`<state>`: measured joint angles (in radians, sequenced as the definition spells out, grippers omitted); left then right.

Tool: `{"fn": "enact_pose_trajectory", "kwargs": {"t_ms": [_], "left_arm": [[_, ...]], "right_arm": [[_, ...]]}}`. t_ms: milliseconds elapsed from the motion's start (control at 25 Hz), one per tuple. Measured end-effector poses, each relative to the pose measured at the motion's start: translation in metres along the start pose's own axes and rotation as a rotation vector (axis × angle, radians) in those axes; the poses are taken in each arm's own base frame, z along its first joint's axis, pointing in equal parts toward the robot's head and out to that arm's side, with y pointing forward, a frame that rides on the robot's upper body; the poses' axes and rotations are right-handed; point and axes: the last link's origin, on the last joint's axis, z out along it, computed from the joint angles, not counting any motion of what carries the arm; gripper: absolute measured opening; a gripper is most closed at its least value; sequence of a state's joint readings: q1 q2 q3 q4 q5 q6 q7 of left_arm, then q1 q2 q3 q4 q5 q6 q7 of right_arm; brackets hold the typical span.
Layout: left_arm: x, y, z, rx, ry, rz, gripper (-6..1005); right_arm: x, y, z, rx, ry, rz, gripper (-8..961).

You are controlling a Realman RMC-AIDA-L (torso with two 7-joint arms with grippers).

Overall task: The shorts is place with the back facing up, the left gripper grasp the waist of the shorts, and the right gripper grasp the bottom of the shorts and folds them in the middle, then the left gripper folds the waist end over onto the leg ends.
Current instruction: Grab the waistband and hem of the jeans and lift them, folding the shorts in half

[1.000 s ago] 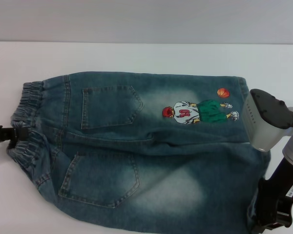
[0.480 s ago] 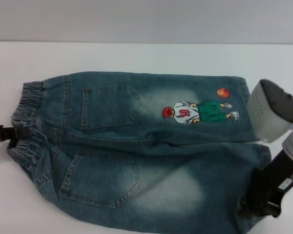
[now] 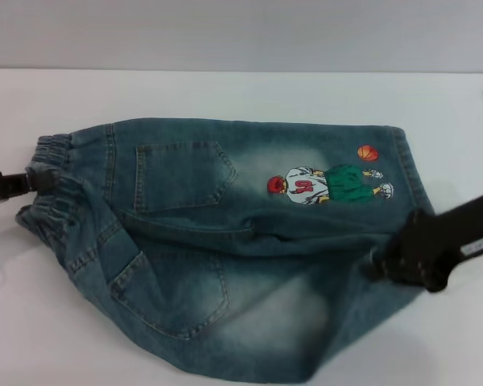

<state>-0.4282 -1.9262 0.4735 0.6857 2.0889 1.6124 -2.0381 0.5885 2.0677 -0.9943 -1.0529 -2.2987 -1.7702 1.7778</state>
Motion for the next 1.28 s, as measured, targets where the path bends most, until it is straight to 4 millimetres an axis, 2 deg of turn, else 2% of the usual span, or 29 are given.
{"fn": "enact_pose_trajectory", "kwargs": {"t_ms": [280,560,880,1280], "left_arm": [[0.009,0.001,-0.001,-0.004,0.055,0.000,35],[0.015,-0.010,-0.009,0.061,0.131,-0.025,35],[0.015,-0.025,-0.014,0.147,0.188,-0.062,35],[0.018,-0.031,-0.003,0.197,0.224,-0.072,35]], "right_arm": [[0.003,-0.005,-0.033,0.114,-0.315,-0.041,-2],[0.012,-0.012,-0.057,0.236,-0.493,-0.050,0],[0.027,-0.028,-0.064,0.372,-0.565,0.020,-1],[0.045,-0.049,-0.057,0.506,-0.571,0.108,-2]]}}
